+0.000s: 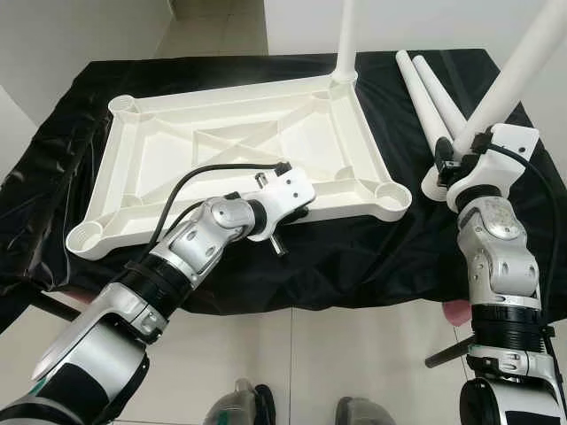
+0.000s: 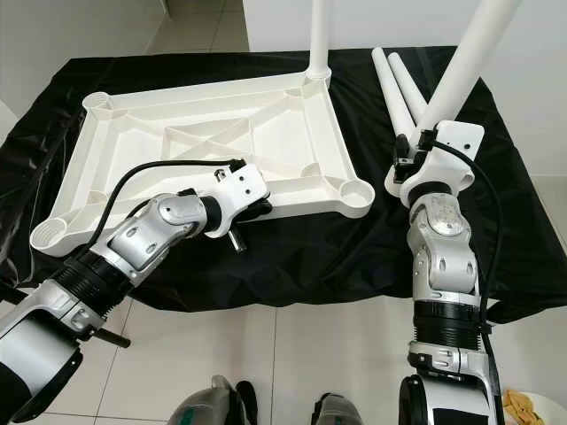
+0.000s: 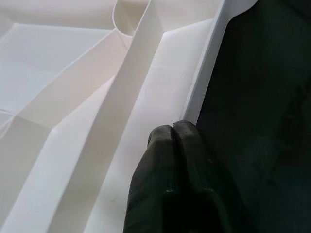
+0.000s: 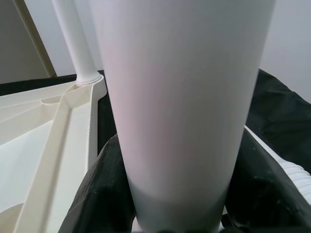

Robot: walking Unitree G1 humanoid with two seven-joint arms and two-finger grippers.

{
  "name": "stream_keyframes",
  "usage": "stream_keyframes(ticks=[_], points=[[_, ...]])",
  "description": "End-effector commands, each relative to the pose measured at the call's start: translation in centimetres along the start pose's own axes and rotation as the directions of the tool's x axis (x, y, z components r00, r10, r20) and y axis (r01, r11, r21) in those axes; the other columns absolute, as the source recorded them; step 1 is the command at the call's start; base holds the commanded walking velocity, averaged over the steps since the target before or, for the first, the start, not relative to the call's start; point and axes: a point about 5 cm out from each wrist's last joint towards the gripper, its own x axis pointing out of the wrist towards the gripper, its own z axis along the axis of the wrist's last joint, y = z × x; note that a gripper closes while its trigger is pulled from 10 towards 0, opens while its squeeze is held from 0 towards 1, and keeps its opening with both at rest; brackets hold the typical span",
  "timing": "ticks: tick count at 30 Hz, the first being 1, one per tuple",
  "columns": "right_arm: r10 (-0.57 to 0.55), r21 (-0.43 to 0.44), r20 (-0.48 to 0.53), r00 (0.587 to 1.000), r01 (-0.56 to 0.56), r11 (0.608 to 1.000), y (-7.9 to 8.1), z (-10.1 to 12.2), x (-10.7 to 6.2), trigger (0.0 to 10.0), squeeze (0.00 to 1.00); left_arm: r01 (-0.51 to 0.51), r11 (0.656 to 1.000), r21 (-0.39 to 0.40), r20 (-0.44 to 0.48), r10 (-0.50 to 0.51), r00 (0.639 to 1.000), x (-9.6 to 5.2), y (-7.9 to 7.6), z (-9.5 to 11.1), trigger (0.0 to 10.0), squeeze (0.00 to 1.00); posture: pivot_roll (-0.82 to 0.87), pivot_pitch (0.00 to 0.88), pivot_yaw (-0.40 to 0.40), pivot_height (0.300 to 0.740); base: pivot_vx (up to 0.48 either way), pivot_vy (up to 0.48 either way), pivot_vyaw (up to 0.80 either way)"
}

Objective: Building children table

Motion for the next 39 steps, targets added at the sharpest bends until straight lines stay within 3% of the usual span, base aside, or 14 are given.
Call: stream_keyframes(ticks=[1, 9, 10, 11, 12, 21, 22, 38, 39], points=[[0.019, -0.002, 0.012, 1.0, -0.019, 1.0, 0.5, 0.4, 0.2, 10.0, 0.0, 0.425, 0.899, -0.106, -0.046, -0.432, 0.901, 0.2, -2.8, -1.4, 10.0, 1.0, -0.08, 0.133, 0.119, 0.74, 0.0, 0.0, 0.0], [0.093, 0.0, 0.024, 0.995, -0.093, 0.996, 1.8, 0.9, 0.5, 10.0, 0.0, 0.371, 0.924, -0.097, -0.018, -0.374, 0.927, 0.8, -1.9, -0.2, 10.0, 1.0, -0.06, 0.124, 0.085, 0.74, 0.0, 0.0, 0.0], [0.125, -0.001, 0.027, 0.992, -0.125, 0.992, 2.3, 1.0, 0.5, 10.0, 0.0, 0.357, 0.929, -0.1, -0.019, -0.36, 0.933, 0.9, -1.8, -0.1, 10.0, 0.22, -0.06, 0.123, 0.076, 0.74, 0.0, 0.0, 0.0], [0.125, -0.001, 0.027, 0.992, -0.125, 0.992, 2.3, 1.0, 0.5, 10.0, 0.0, 0.357, 0.929, -0.1, -0.019, -0.36, 0.933, 0.9, -1.8, -0.1, 10.0, 0.22, -0.06, 0.123, 0.076, 0.74, 0.0, 0.0, 0.0], [0.158, -0.001, 0.028, 0.987, -0.158, 0.987, 2.8, 1.0, 0.5, 10.0, 0.0, 0.345, 0.933, -0.1, -0.024, -0.349, 0.937, 1.1, -1.8, -0.1, 10.0, 0.0, -0.06, 0.12, 0.064, 0.74, 0.0, 0.0, 0.0], [0.243, -0.019, 0.024, 0.97, -0.242, 0.97, 4.1, 1.1, 0.5, 10.0, 0.0, 0.289, 0.946, -0.148, -0.063, -0.301, 0.952, 1.8, -1.6, -0.9, 10.0, 0.0, -0.05, 0.113, 0.037, 0.74, 0.0, 0.0, 0.0], [0.248, -0.021, 0.026, 0.968, -0.247, 0.969, 4.1, 1.2, 0.5, 10.0, 0.0, 0.295, 0.942, -0.163, -0.061, -0.308, 0.949, 1.7, -1.6, -1.2, 0.0, 0.0, -0.05, 0.113, 0.036, 0.74, 0.0, 0.0, 0.0], [0.256, -0.016, 0.044, 0.966, -0.255, 0.967, 3.9, 1.6, 0.2, 10.0, 0.0, 0.3, 0.936, -0.184, -0.144, -0.328, 0.934, 0.3, -1.6, -4.4, 0.0, 0.0, -0.06, 0.106, 0.048, 0.74, 0.0, 0.0, 0.0], [0.263, -0.005, 0.047, 0.964, -0.263, 0.965, 4.0, 1.7, 0.2, 10.0, 0.0, 0.278, 0.941, -0.193, -0.161, -0.31, 0.937, 0.0, -1.1, -4.8, 10.0, 0.0, -0.05, 0.104, 0.047, 0.74, 0.0, 0.0, 0.0]])
